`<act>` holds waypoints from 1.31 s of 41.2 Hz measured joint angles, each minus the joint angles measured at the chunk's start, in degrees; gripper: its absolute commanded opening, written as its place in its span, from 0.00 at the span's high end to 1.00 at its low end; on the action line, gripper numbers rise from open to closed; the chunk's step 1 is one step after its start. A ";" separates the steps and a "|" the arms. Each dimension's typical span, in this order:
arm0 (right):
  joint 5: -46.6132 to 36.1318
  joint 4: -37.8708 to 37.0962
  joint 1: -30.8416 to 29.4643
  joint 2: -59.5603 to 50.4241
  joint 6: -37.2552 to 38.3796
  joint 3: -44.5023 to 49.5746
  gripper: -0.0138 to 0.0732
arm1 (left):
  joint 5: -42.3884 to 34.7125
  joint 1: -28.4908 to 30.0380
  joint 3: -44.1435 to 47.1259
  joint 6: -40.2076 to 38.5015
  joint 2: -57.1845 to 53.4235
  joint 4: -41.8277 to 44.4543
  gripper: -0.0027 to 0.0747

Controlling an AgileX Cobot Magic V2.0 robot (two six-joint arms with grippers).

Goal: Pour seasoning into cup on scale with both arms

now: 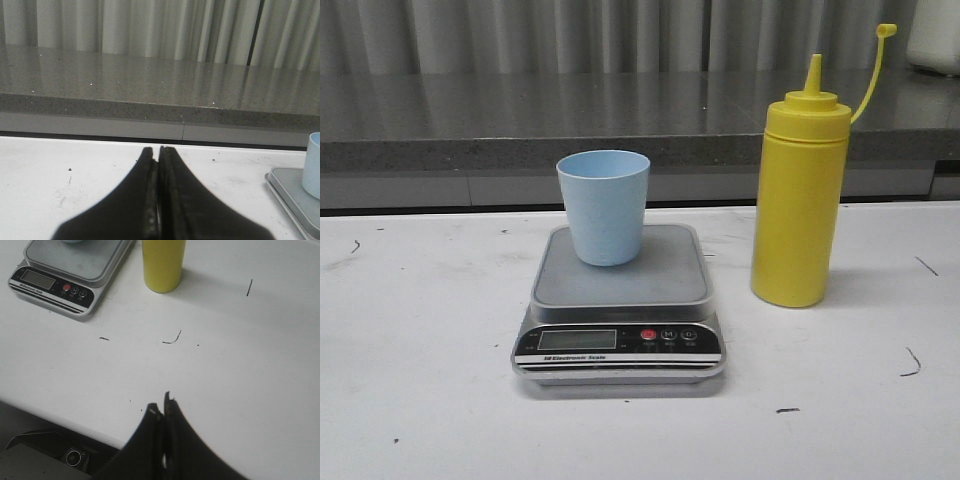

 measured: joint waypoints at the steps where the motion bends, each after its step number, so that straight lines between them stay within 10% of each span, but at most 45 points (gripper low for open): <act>1: 0.00 0.00 0.00 0.00 0.00 0.00 0.98 | 0.00 0.00 0.00 0.00 0.00 0.00 0.99; 12: -1.21 -3.48 -0.67 -1.49 0.00 0.90 0.98 | 0.00 0.00 0.00 0.00 0.00 0.00 0.99; 32: -40.99 -5.14 -16.78 -20.84 0.00 28.86 0.98 | -0.13 0.00 0.00 0.00 0.00 0.00 0.99; 54: -59.42 -5.14 -19.47 -28.63 -0.08 45.91 0.98 | -0.21 0.00 0.00 0.00 0.00 0.00 0.99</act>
